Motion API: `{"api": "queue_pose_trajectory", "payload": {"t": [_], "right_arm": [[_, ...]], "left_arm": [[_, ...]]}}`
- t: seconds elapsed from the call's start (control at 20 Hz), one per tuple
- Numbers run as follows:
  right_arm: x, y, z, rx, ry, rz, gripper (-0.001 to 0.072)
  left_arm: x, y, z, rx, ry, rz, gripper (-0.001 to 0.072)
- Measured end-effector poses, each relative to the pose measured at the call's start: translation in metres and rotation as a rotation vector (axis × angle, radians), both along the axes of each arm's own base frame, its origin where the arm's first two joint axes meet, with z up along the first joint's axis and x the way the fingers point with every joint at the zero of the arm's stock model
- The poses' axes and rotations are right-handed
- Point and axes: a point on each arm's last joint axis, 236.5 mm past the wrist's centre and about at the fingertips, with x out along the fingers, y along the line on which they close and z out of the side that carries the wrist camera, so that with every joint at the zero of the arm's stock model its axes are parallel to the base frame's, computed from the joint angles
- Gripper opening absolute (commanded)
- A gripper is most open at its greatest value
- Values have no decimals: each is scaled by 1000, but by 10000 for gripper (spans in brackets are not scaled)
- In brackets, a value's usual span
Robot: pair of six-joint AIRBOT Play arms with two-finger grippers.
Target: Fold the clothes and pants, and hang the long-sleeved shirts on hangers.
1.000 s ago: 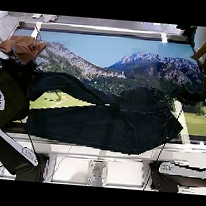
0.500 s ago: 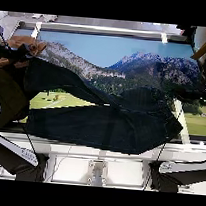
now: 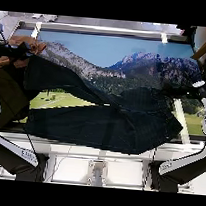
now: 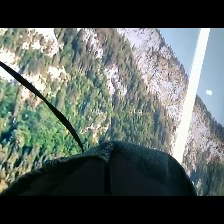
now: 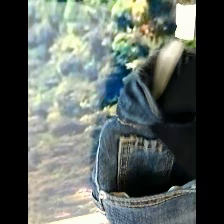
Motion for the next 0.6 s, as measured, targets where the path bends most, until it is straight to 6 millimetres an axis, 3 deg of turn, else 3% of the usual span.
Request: {"api": "queue_pose_trajectory", "payload": {"t": [0.1,0.2,0.35,0.5,0.6], "right_arm": [[5,-2,12,-10,-26,4,25],[12,-11,44,-25,-82,3,25],[21,-36,122,-87,-213,-18,25],[5,-62,199,-189,-319,-37,25],[-14,-70,220,-246,-314,-25,25]], "left_arm": [[3,0,7,8,-21,4,18],[8,-3,26,33,-67,-13,19],[14,-15,88,132,-211,-85,18],[1,-37,151,263,-344,-189,17],[-16,-50,162,332,-370,-256,17]]}}
